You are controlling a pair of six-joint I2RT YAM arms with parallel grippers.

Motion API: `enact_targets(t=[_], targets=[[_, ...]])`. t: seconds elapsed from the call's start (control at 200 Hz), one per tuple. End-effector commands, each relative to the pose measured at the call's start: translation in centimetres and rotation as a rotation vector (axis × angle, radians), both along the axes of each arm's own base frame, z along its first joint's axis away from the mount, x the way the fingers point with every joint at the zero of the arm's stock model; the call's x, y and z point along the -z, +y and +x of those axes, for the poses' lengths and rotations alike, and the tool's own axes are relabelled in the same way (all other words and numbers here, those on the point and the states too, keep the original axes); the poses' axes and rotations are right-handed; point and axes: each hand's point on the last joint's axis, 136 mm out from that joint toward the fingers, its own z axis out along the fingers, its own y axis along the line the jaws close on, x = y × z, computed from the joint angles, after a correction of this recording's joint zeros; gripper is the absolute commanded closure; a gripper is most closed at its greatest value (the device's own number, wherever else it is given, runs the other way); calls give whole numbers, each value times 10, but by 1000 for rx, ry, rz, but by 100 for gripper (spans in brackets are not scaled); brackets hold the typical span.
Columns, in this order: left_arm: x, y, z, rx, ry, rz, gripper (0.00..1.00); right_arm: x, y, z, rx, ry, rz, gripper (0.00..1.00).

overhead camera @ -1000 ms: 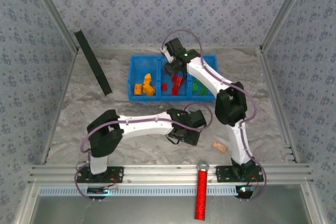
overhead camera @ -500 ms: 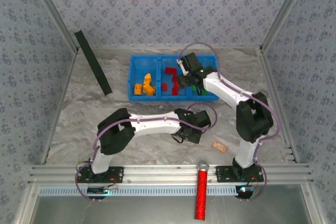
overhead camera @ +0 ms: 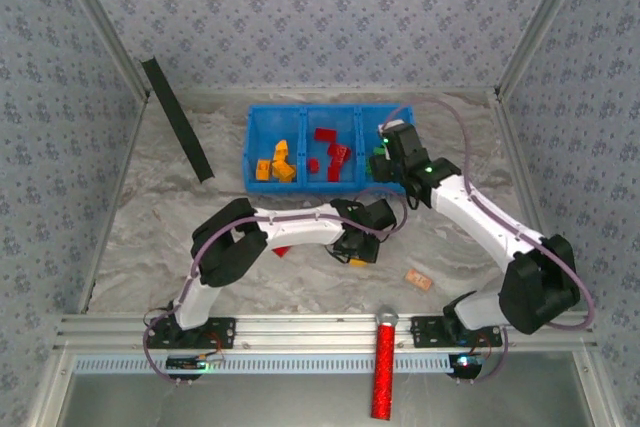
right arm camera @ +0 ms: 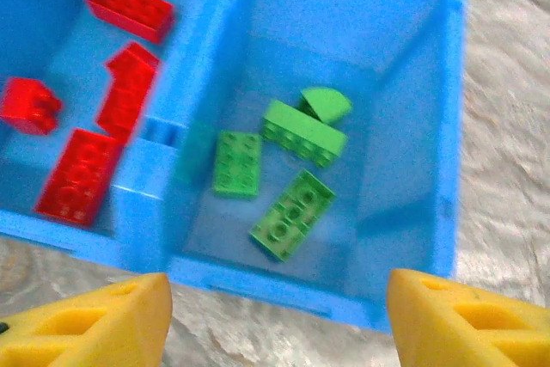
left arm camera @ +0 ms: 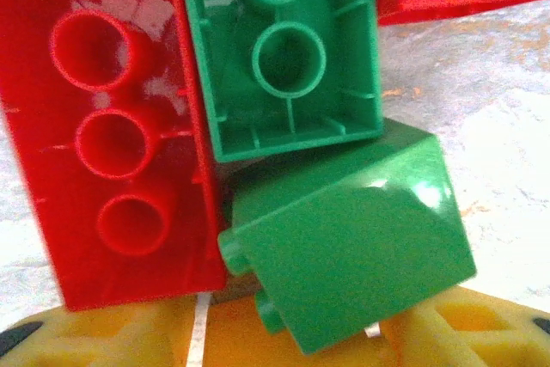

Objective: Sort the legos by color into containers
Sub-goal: Pick up the lego from the middle-left of the table, then place the lego in the container.

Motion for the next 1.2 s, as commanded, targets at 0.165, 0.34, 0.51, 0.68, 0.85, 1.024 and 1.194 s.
enact_targets(t=[0.165, 0.34, 0.51, 0.68, 0.85, 1.024, 1.194], targets=[[9, 2, -16, 9, 79, -21, 56, 2, -45, -20, 173, 26, 113, 24], [-8, 14, -26, 17, 91, -52, 65, 14, -54, -35, 235, 98, 186, 22], [-54, 31, -14, 10, -14, -98, 66, 28, -53, -47, 264, 156, 253, 22], [-114, 51, 17, -16, -144, -146, 67, 37, -44, -52, 255, 207, 364, 22], [-166, 90, 65, -76, -279, -159, 67, 54, -28, -55, 219, 271, 443, 22], [-205, 146, 121, -181, -400, -148, 66, 75, -15, -63, 217, 338, 467, 25], [-226, 192, 170, -278, -479, -121, 66, 102, -5, -71, 227, 401, 429, 29]])
